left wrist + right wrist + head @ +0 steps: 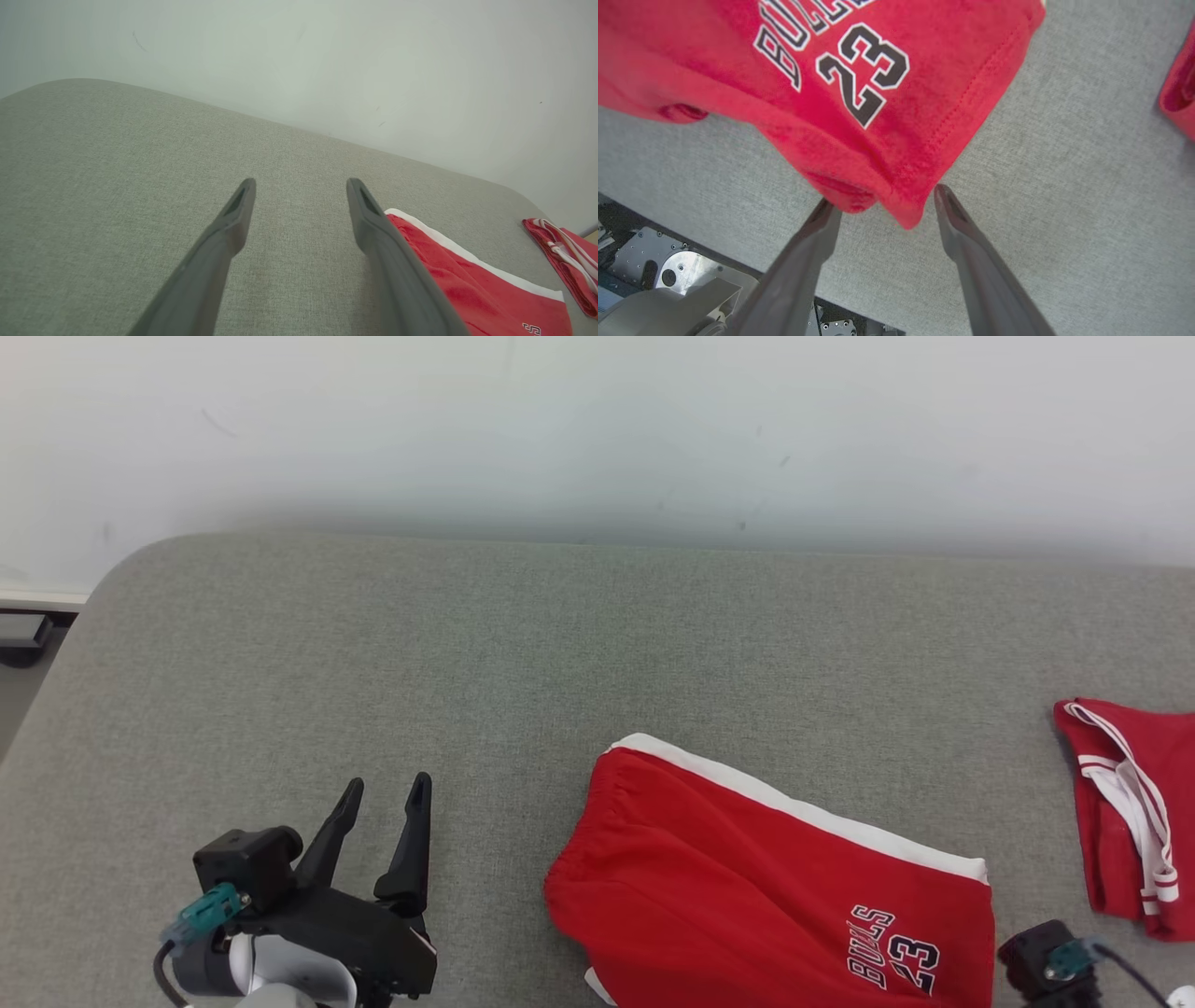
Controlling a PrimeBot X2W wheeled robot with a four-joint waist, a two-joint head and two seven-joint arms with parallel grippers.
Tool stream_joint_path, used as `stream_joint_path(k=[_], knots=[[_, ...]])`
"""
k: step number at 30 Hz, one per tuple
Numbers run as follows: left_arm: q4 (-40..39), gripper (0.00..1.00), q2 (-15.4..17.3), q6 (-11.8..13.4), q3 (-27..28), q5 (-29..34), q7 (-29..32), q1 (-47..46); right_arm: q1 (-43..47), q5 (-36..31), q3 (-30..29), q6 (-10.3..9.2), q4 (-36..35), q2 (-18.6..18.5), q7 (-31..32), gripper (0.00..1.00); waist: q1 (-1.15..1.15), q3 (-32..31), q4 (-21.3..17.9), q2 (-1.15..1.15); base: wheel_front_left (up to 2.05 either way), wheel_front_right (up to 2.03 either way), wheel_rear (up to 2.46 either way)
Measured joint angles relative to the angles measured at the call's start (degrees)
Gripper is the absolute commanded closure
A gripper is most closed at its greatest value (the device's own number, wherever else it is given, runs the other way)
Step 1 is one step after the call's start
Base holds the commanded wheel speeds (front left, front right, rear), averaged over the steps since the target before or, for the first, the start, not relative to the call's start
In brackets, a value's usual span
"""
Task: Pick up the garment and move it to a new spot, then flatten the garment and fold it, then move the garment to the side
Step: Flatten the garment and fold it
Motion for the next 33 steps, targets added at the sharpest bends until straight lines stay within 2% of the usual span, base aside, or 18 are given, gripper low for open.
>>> stream_joint_path(k=[5, 10, 15, 18, 23, 26, 31, 33], knots=[[-0.3, 0.0, 0.0, 0.4, 0.2, 0.0, -0.6, 0.3, 0.4, 2.9, -4.2, 0.0, -2.6, 2.9, -4.0, 0.0, 0.0, -0.6, -0.5, 0.0, 0.0, 0.0, 0.0], [-0.6, 0.0, -0.2, 0.3, 0.9, 0.2, -2.0, 0.4, -0.6, 4.9, -9.3, 0.0, -4.0, 8.3, -10.3, 0.0, 0.0, -1.2, -1.3, 0.0, 0.0, 0.0, 0.0], [0.0, 0.0, -1.0, -1.2, 1.9, 0.4, -3.3, -1.3, -4.4, 6.1, -12.0, -0.01, -2.2, 14.3, -18.0, 0.0, 0.0, -1.8, -2.2, 0.0, 0.0, 0.0, 0.0], [0.7, 0.0, -2.0, -2.6, 3.0, 0.3, -3.9, -2.0, -6.6, 7.4, -12.9, -0.01, -0.1, 16.7, -23.2, 0.0, 0.0, -2.3, -2.7, 0.0, 0.0, 0.0, 0.0], [1.4, 0.0, -3.2, -4.2, 8.0, 0.5, -4.6, -2.6, -11.4, 11.9, -13.7, -0.03, 4.3, 17.6, -35.0, 0.0, 0.0, -3.1, -3.9, 0.0, 0.0, 0.0, 0.0], [0.0, 0.0, -5.3, -5.7, 13.6, 1.8, -4.6, -1.9, -13.7, 15.1, -12.2, -0.03, 8.2, 17.7, -43.3, 0.0, 0.0, -3.6, -4.7, 0.0, 0.0, 0.0, 0.0], [1.7, 0.0, -7.8, -10.0, 18.8, 5.7, -4.6, 3.0, -16.7, 17.1, -8.9, -0.03, 16.2, 17.8, -53.8, 0.0, 0.0, -4.7, -5.5, 0.0, 0.0, 0.0, 0.0], [3.1, 0.0, -8.2, -11.2, 18.9, 7.2, -4.6, 4.2, -17.1, 16.8, -8.4, -0.03, 18.5, 17.8, -55.4, 0.0, 0.0, -4.9, -5.4, 0.0, 0.0, 0.0, 0.0]])
